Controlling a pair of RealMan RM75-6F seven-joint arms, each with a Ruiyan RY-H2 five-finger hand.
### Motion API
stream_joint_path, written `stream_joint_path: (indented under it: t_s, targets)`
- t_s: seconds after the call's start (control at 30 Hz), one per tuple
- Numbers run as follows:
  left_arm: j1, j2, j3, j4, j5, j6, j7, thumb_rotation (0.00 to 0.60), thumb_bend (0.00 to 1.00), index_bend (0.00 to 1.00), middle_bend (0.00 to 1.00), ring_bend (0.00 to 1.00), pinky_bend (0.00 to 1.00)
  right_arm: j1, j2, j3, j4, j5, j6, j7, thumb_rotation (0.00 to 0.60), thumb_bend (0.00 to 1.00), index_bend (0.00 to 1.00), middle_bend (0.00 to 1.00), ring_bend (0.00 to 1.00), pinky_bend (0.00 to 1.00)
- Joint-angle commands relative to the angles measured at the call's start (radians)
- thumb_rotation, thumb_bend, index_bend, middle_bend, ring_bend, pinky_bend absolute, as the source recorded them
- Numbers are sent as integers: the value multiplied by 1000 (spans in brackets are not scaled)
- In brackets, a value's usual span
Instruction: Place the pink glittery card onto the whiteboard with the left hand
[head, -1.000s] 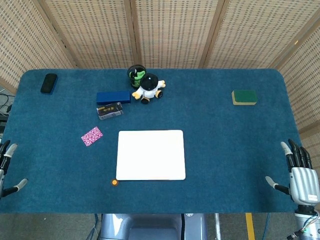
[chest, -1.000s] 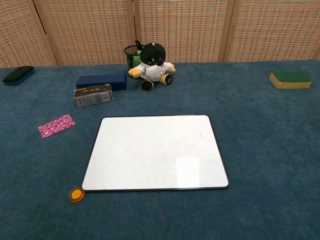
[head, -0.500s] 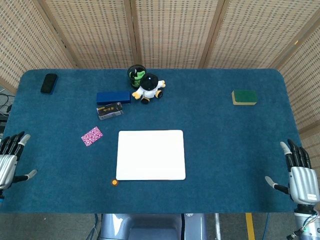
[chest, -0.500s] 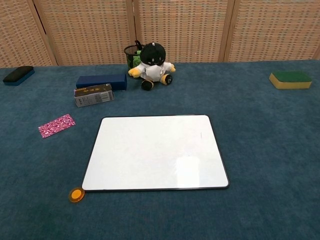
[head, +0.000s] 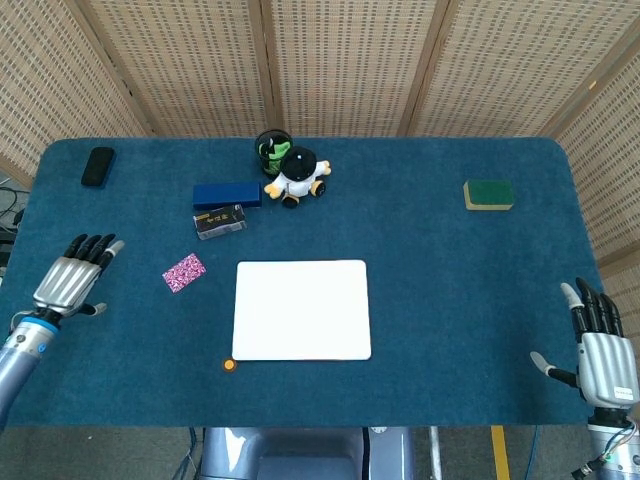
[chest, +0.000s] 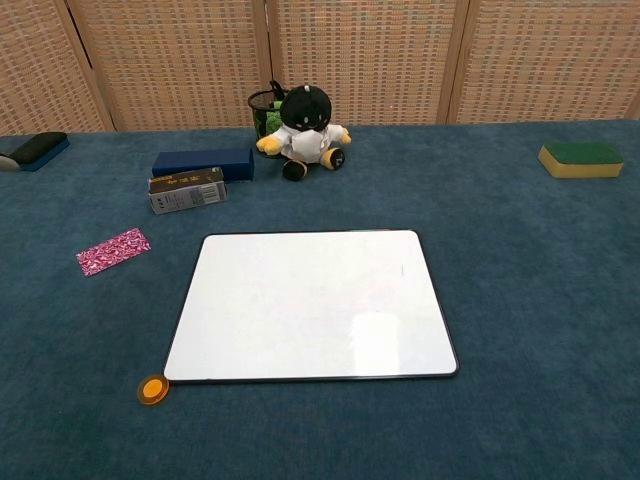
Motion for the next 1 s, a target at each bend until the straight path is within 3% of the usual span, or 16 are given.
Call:
stream_joint_path:
  t_s: [0.03,0.47,0.83,1.0]
  targets:
    - [-60,-67,8,79,31,-39,39,600,0,0,0,0,0,0,-1,1,0,2,-1,-3,600,0,0,0,0,0]
    - [-177,-233,46,291,124,-45,94,600,0,0,0,0,0,4,2,3,-7,12,-11,-7,600,0,0,0,0,0]
    - [-232,-301,57,329,111,-96,127,600,0,11,0,0,0,4,3,4,-9,16,-14,-5,600,0,0,0,0,0]
    - [-237,-321,63,336,98,-101,145,600,0,81,0,0,0,4,4,4,-8,16,-15,-2,600,0,0,0,0,0]
